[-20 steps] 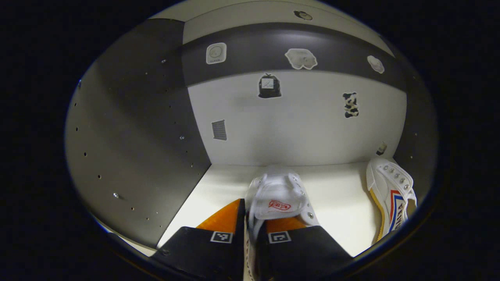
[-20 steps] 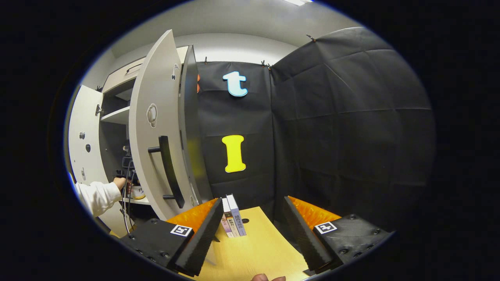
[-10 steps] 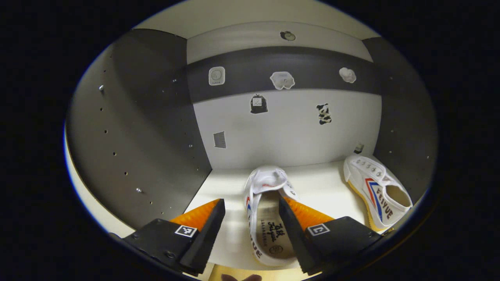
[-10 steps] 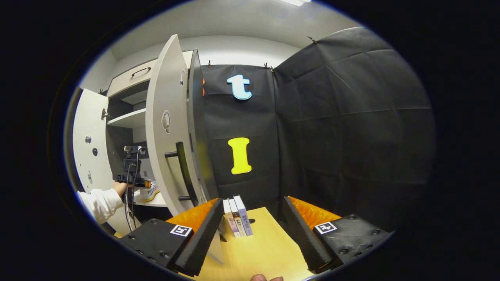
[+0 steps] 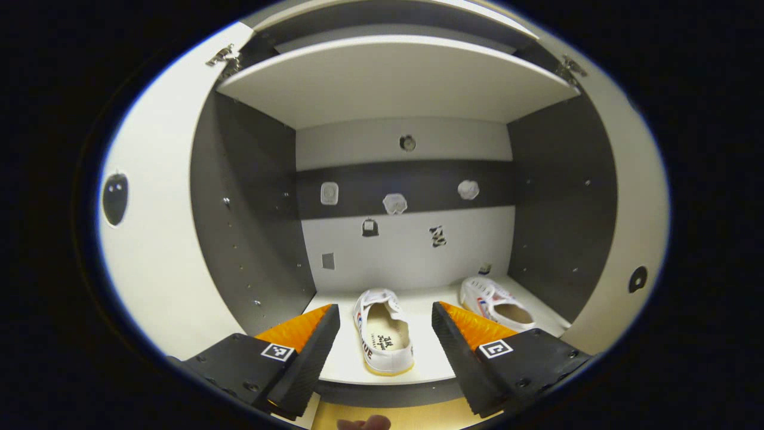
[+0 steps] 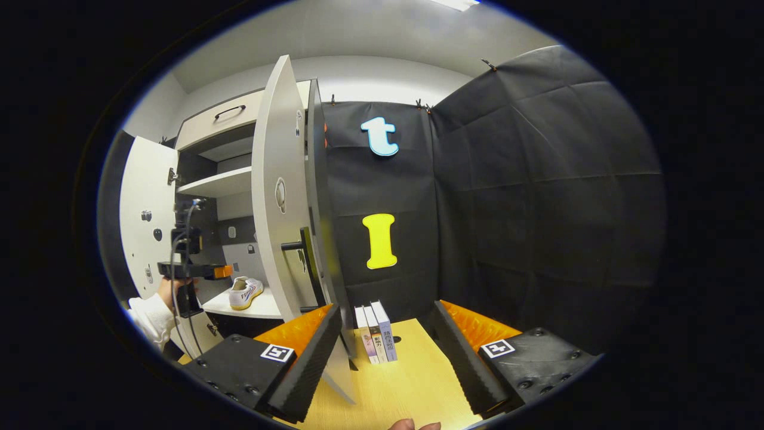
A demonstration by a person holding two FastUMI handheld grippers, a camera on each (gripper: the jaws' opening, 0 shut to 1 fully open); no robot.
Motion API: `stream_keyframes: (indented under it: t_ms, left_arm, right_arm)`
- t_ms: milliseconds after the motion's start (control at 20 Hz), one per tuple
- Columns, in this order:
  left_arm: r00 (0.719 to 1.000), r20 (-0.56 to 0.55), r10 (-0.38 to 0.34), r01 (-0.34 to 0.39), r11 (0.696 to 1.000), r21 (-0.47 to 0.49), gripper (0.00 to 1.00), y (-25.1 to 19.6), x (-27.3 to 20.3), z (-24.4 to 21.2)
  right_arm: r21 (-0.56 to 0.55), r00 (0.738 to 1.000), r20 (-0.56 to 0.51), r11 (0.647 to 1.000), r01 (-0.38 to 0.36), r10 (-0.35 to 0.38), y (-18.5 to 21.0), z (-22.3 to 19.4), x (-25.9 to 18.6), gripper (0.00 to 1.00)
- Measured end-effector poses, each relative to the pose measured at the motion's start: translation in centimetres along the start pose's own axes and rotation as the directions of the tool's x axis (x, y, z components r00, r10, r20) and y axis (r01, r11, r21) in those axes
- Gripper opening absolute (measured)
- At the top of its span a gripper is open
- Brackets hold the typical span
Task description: Grab one shoe with the right hand and put it into the shoe cabinet, grab the other shoe with the left hand and put it into the shoe cabinet; then close the right door with the right hand and the left door with the left hand.
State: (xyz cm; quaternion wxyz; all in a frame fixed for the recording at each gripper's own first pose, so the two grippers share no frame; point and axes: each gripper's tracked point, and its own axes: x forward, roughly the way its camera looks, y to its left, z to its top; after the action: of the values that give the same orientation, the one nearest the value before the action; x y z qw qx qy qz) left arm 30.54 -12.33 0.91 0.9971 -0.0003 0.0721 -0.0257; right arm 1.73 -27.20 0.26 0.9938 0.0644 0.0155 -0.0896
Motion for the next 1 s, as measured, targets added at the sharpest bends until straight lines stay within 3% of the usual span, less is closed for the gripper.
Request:
stream_keyframes:
  t_ms: [200,250,400,450,1000]
  left_arm:
    - [0.996,0.078,-0.040,0.041,0.999,-0.021,0.96,-1.5,-6.5,2.8]
    - [0.994,0.099,-0.036,0.039,0.999,-0.027,0.92,-1.3,-8.2,3.3]
    - [0.990,0.142,-0.009,0.017,0.998,-0.061,1.00,-0.4,-12.6,4.5]
    - [0.989,0.148,0.000,0.010,0.998,-0.068,0.96,0.0,-13.9,4.5]
    - [0.987,0.122,0.105,-0.096,0.992,-0.078,0.96,5.9,-23.8,1.6]
  right_arm:
    - [0.026,1.000,0.001,1.000,-0.017,0.017,0.8,0.6,0.9,0.98]
    - [0.034,1.000,-0.002,0.999,-0.022,0.022,0.9,0.7,1.2,0.98]
    - [0.035,1.000,-0.008,0.999,-0.026,0.027,1.1,0.9,2.3,0.98]
    - [0.031,1.000,-0.007,0.999,-0.030,0.030,1.2,1.0,2.7,0.98]
    - [-0.039,0.999,0.010,0.999,-0.036,0.036,1.6,2.4,7.0,0.98]
